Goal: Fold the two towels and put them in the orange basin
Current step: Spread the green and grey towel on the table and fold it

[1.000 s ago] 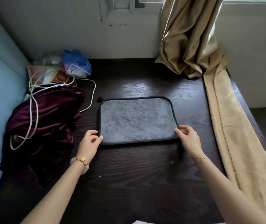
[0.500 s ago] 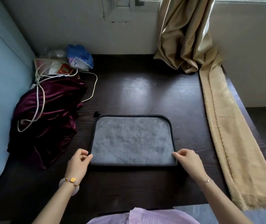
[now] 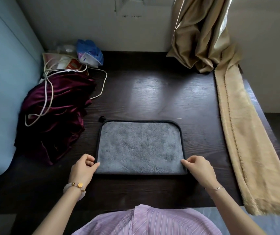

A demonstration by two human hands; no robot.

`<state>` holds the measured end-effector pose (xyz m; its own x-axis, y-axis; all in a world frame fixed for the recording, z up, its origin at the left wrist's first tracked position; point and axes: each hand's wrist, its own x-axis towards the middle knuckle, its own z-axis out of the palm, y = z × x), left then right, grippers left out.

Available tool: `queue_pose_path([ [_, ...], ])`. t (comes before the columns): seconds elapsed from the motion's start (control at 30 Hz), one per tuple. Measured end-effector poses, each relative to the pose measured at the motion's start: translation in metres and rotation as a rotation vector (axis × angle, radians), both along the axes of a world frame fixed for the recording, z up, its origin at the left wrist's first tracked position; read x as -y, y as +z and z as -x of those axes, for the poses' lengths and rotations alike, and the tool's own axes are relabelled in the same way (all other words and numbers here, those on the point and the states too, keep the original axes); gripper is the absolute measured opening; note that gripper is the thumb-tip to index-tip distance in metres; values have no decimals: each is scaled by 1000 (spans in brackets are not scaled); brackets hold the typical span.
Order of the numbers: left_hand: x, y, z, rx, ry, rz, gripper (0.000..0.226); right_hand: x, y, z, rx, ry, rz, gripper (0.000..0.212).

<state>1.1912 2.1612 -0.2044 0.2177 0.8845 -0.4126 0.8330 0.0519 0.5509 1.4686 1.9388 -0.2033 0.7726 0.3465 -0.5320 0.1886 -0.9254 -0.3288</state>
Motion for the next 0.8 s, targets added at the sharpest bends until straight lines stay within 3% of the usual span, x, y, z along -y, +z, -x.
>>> queue_pose_path([
  [0.13, -3, 0, 0, -32, -49, 48, 17, -1, -1, -6, -41, 41, 38, 37],
  [0.23, -10, 4, -2, -66, -113, 73, 15, -14, 8, -20, 49, -3, 62, 49],
  [0.4, -31, 7, -22, -101, -159, -12, 22, -53, 12, -44, 162, -32, -141, 22],
  [0.63, -54, 7, -62, 29, -34, -39, 33, -97, -5, -58, 192, 115, -332, 20],
  [0.8, -75, 6, -84, 119, -4, -54, 32, -115, -7, -65, 181, 210, -292, 17],
])
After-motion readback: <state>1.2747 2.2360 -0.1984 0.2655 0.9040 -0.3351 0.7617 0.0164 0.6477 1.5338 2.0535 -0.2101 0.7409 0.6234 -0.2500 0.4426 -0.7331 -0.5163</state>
